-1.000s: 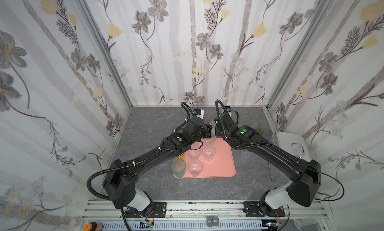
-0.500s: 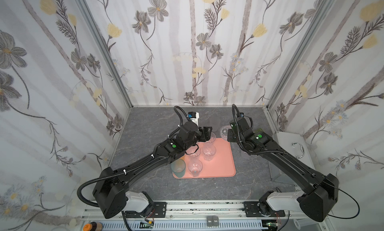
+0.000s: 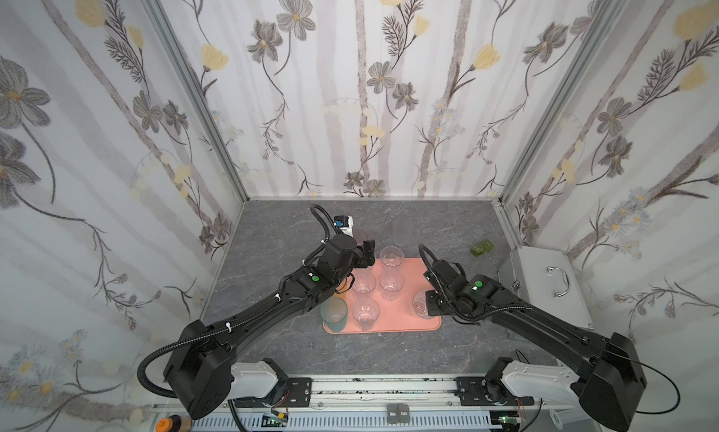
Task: Place the glasses into the tray
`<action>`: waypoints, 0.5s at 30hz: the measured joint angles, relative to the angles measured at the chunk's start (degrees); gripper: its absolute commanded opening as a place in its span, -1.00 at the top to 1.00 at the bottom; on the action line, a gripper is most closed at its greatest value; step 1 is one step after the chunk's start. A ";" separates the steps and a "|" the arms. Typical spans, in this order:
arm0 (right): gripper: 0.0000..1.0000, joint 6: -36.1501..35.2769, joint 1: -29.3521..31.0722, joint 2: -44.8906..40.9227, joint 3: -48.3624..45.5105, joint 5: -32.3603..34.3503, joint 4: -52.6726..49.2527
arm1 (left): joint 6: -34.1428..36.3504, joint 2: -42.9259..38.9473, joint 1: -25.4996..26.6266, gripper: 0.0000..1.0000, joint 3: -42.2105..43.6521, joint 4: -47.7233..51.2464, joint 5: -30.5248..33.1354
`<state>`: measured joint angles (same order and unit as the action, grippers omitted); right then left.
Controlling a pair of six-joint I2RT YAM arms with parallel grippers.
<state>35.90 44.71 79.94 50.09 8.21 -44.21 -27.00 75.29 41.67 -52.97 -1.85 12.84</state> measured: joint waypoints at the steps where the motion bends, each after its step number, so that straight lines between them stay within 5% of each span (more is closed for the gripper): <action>1: 0.97 0.31 0.81 1.16 0.42 -0.31 0.17 | 0.00 0.07 0.00 -0.61 0.26 0.00 0.00; 15: 0.95 0.48 9.18 16.39 9.09 -2.12 1.07 | 0.00 -2.64 -0.66 -0.62 3.87 -0.26 1.11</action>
<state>36.38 53.89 96.33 59.18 6.09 -43.13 -27.00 72.64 41.01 -49.10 -2.11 13.96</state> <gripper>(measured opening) 0.077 0.810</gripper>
